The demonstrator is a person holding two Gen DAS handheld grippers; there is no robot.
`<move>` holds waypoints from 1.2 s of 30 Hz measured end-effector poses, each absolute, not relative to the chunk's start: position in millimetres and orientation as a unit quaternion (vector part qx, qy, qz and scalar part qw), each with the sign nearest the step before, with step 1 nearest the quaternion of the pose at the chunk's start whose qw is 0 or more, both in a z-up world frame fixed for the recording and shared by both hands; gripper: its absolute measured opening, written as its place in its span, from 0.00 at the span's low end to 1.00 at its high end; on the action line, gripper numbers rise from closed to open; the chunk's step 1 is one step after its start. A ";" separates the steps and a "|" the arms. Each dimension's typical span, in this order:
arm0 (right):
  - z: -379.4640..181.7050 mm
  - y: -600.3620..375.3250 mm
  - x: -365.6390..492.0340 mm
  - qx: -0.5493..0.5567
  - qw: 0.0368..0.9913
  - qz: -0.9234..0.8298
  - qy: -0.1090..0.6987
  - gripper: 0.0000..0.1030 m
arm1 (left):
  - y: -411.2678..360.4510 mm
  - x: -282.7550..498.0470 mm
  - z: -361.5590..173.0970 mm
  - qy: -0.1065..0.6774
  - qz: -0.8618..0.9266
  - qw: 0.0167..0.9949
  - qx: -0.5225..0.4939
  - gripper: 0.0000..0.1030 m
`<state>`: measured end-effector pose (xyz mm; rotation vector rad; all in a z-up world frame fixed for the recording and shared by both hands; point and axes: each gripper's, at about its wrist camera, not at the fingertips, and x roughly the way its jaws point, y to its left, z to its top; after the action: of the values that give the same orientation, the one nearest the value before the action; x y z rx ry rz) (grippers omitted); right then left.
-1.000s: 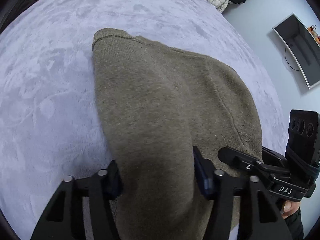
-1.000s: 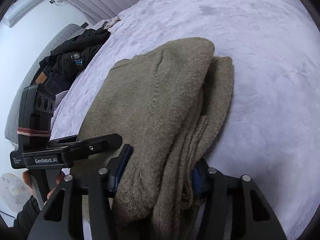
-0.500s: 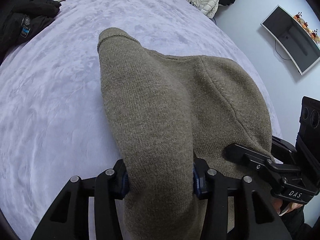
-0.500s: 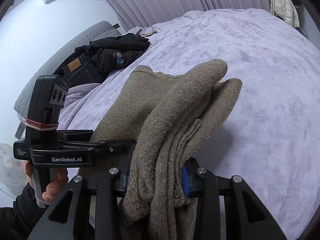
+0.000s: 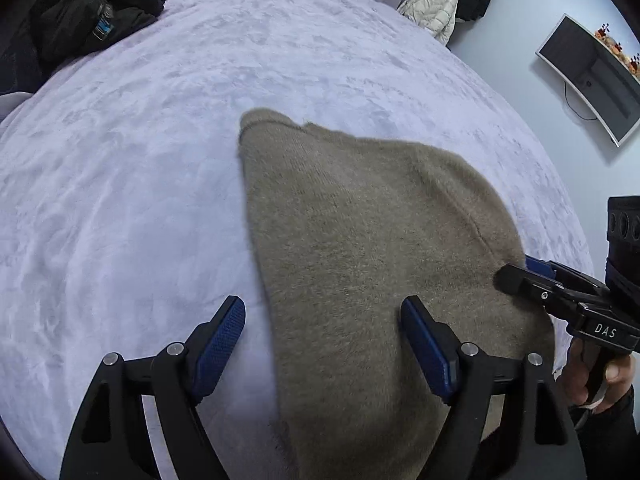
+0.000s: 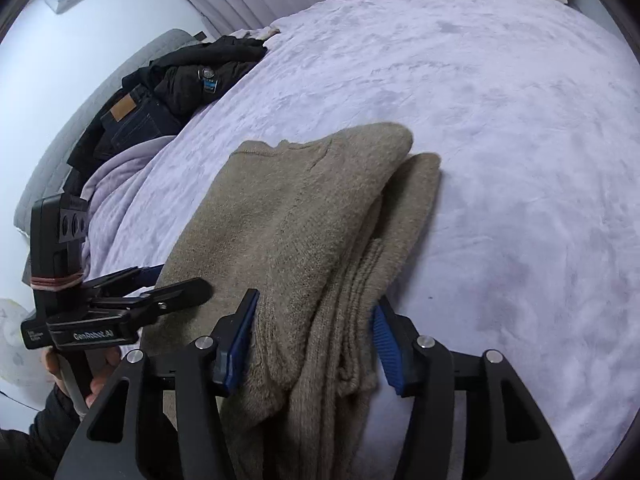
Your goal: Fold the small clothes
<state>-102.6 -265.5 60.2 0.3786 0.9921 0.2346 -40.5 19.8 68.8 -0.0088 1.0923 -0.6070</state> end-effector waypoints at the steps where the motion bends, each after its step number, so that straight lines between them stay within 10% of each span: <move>1: 72.0 -264.9 -110.8 0.146 0.871 0.094 0.459 0.57 | 18.3 -37.0 78.8 0.497 -0.287 0.819 -0.013 0.79; 13: 80.7 -168.2 -142.3 -0.145 0.870 0.205 0.425 0.59 | -36.3 -69.4 79.5 0.480 -0.334 0.808 0.075 0.79; 26: 83.6 -212.5 -143.1 -0.074 0.871 0.240 0.422 0.60 | -30.6 -49.9 92.6 0.451 -0.272 0.843 0.108 0.79; 28: 100.5 -220.8 -135.3 -0.082 0.884 0.230 0.398 0.76 | -38.9 -29.0 94.4 0.452 -0.237 0.849 0.136 0.79; 33: 94.8 -221.9 -82.1 -0.109 0.871 0.233 0.418 0.78 | -61.6 12.0 54.5 0.489 -0.198 0.829 0.184 0.79; 36: 62.7 -224.1 -46.6 -0.125 0.845 0.197 0.482 0.78 | -64.1 14.4 38.0 0.476 -0.163 0.841 0.198 1.00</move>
<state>-46.6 -224.1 62.7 -0.2632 1.0167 0.4159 14.4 -64.1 38.0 0.4191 1.0052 -0.3446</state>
